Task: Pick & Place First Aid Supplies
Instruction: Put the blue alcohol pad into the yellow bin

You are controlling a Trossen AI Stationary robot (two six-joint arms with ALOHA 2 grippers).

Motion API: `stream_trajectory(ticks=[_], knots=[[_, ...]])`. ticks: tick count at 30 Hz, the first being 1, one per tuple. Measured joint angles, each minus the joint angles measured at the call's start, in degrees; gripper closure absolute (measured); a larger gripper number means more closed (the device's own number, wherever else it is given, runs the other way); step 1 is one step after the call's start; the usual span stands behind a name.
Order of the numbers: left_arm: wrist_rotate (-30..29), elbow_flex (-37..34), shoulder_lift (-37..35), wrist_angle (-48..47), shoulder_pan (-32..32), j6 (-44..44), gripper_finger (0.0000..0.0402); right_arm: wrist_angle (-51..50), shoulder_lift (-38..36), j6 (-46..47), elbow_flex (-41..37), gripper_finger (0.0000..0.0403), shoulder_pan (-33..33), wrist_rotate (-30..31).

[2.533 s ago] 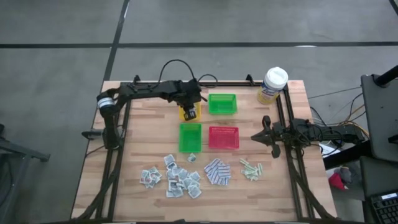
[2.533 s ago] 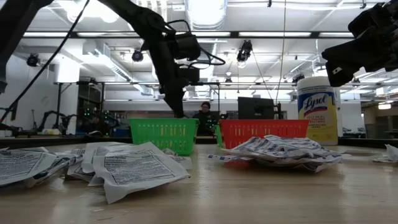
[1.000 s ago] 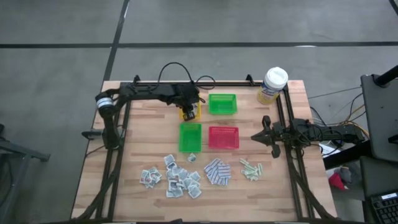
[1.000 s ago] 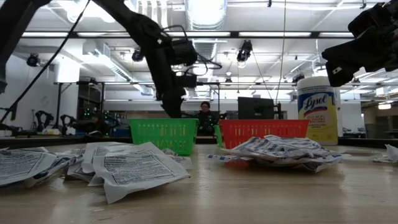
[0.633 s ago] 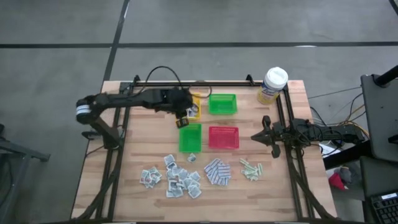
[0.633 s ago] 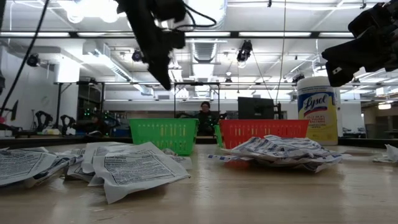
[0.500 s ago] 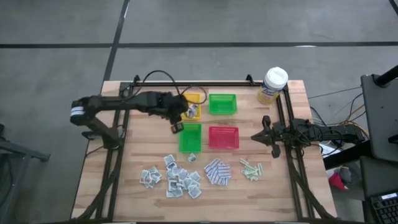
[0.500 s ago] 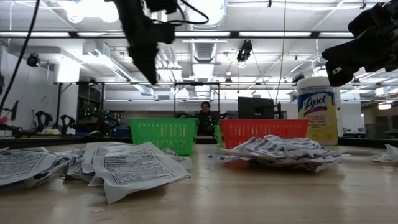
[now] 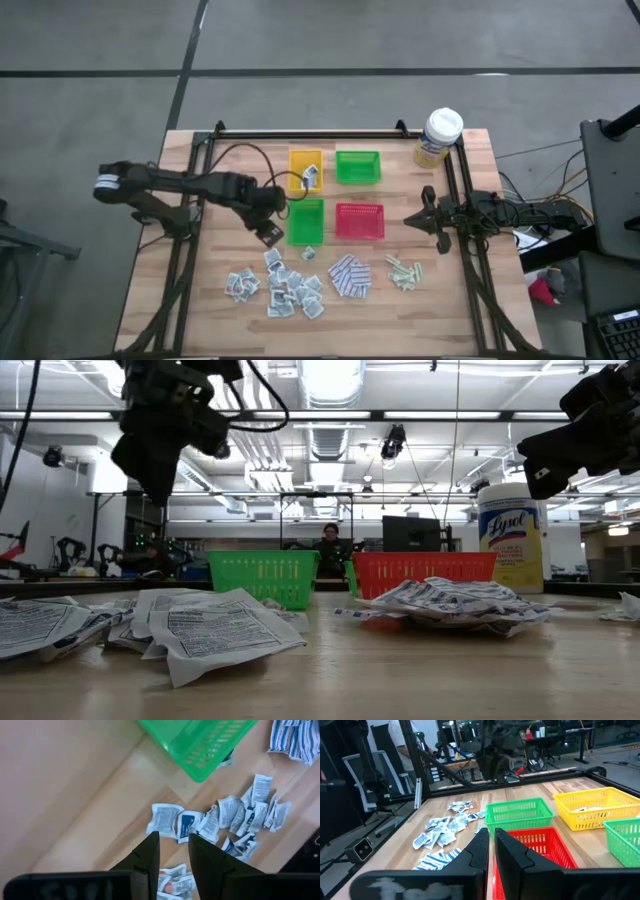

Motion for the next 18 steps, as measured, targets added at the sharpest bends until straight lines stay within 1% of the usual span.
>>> stream_trajectory(ticks=[3,6,14,18], knots=[[0.19,-3.09,-0.25,3.34,-1.69,-4.12,0.0305,0.01,0.00,0.00,-0.02,0.0374,-0.01,0.00],[0.30,-5.48,-0.30,5.70,-3.00,-5.78,0.0305,0.00,0.00,0.02,-0.01,0.0374,0.00,0.00],[-3.72,-11.05,-0.28,13.19,-5.63,-9.21,0.0305,0.00,0.00,0.01,0.00,0.0374,-0.02,0.00],[-4.11,-13.20,-0.23,17.17,-6.69,-10.78,0.0305,0.00,0.00,0.00,-0.02,0.0374,-0.02,0.00]])
